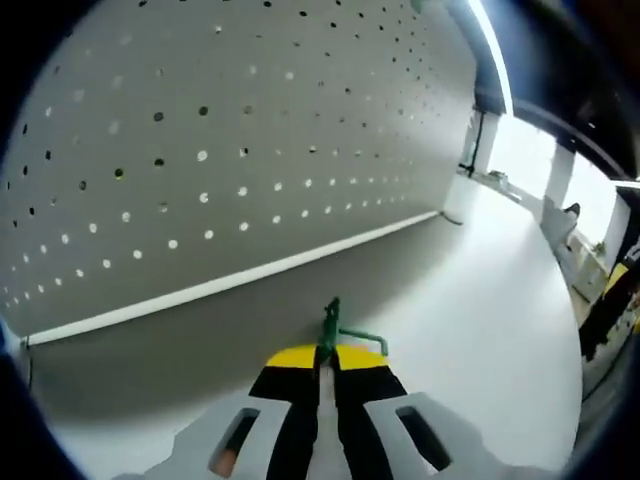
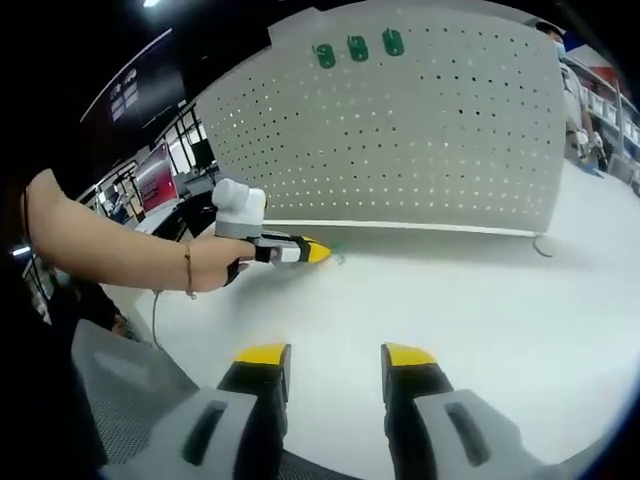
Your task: Insert the hook assembly into the mounting plate slot until the hook locks in place.
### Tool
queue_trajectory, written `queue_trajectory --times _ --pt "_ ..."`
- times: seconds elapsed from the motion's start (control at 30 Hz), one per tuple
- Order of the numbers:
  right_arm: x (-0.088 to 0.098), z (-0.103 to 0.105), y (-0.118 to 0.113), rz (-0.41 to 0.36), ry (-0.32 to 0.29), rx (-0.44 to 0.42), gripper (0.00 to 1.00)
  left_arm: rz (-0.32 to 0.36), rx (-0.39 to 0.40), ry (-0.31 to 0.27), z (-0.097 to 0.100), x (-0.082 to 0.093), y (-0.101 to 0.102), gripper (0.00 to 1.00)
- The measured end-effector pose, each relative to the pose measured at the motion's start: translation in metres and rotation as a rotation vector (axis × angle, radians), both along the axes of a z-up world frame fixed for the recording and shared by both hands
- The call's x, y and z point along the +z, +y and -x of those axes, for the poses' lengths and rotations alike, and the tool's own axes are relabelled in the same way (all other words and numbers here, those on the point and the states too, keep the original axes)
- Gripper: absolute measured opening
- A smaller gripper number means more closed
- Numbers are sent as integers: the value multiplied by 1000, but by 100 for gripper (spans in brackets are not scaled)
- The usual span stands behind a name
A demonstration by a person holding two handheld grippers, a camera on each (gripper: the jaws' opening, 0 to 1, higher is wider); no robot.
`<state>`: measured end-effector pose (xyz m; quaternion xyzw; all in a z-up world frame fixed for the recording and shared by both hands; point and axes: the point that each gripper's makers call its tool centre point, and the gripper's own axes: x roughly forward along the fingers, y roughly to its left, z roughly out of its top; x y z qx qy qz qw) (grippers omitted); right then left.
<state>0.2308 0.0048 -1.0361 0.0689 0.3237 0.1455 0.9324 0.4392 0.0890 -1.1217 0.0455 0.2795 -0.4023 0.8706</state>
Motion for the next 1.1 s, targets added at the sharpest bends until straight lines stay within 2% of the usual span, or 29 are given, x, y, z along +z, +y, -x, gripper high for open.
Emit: queue_trajectory --times 0.13,0.17,0.27,0.53,1.1 --pt "-1 0 -1 3 7 0 33 17 7 15 1 1 1 2" --pt "-1 -1 -1 4 6 0 33 49 11 23 1 4 -1 2" --pt "0 -1 -1 8 5 3 33 41 6 1 1 6 1 1" --pt "-1 0 2 5 9 4 33 46 -18 -3 -2 9 0 1" --pt "1 0 2 5 1 6 33 49 -18 23 -5 11 5 1"
